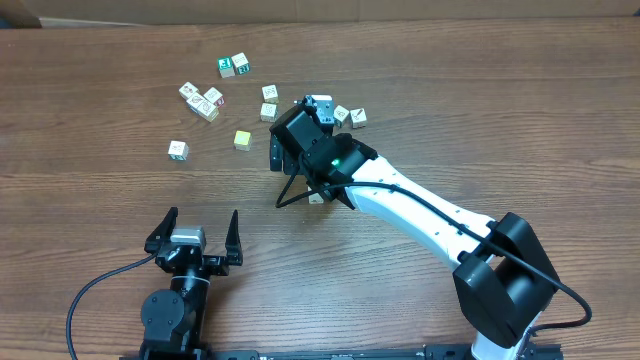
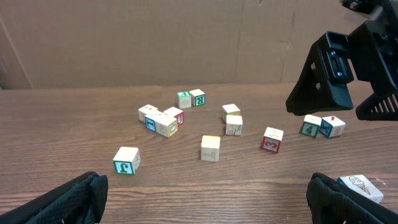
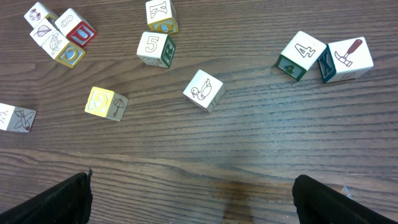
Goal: Form a tower
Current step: 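Swing the right gripper toward the far block cluster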
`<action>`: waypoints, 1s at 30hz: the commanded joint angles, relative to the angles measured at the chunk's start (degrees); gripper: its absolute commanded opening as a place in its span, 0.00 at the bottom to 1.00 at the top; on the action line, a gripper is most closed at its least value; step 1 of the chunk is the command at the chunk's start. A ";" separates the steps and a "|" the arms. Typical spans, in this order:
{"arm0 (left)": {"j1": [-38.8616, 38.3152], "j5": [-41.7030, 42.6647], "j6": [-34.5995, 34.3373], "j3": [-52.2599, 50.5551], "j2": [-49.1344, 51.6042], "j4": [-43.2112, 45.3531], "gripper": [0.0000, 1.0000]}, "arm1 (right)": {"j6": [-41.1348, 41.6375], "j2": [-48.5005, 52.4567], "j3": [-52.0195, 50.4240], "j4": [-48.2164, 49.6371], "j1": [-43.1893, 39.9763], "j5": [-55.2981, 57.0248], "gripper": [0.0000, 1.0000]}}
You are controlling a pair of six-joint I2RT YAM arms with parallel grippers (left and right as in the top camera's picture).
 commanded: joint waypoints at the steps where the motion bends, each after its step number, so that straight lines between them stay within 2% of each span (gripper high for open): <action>1: 0.39 0.68 0.90 -0.20 -0.63 0.13 1.00 | -0.46 -0.09 0.76 0.15 -0.07 0.59 1.00; 12: 0.39 0.66 0.90 -0.20 -0.63 0.13 1.00 | -0.46 -0.09 0.76 0.20 -0.07 0.59 1.00; 16: 0.39 0.66 0.90 -0.20 -0.63 0.13 0.99 | -0.83 -0.09 0.79 5.25 -0.13 0.55 1.00; 19: 0.39 0.68 0.90 -0.20 -0.63 0.13 1.00 | -9.03 -0.22 2.49 6.47 -0.35 -0.59 0.96; 21: 0.39 0.68 0.90 -0.20 -0.63 0.13 1.00 | -12.11 -0.20 7.72 1.90 -1.42 -4.17 1.00; 26: 0.39 0.66 0.92 -0.20 -0.63 0.13 0.99 | -12.22 0.42 28.15 -14.97 -7.72 -12.50 1.00; 30: 0.39 0.68 0.90 -0.20 -0.63 0.13 1.00 | -14.62 3.50 43.69 -23.58 -12.83 -20.00 1.00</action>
